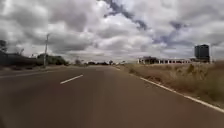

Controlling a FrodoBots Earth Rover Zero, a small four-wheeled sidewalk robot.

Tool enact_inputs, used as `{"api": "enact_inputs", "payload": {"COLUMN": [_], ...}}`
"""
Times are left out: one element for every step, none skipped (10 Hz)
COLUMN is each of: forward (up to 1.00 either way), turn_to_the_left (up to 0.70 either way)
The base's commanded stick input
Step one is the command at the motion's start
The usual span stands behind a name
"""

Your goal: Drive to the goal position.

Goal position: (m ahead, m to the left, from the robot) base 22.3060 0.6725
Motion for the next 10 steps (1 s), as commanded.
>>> {"api": "enact_inputs", "payload": {"forward": [0.84, 0.85, 0.85, 0.85, 0.85, 0.85, 0.85, 0.85, 0.85, 0.85], "turn_to_the_left": [0.00, 0.00, 0.00, 0.00, 0.00, 0.00, 0.00, 0.00, 0.00, 0.00]}}
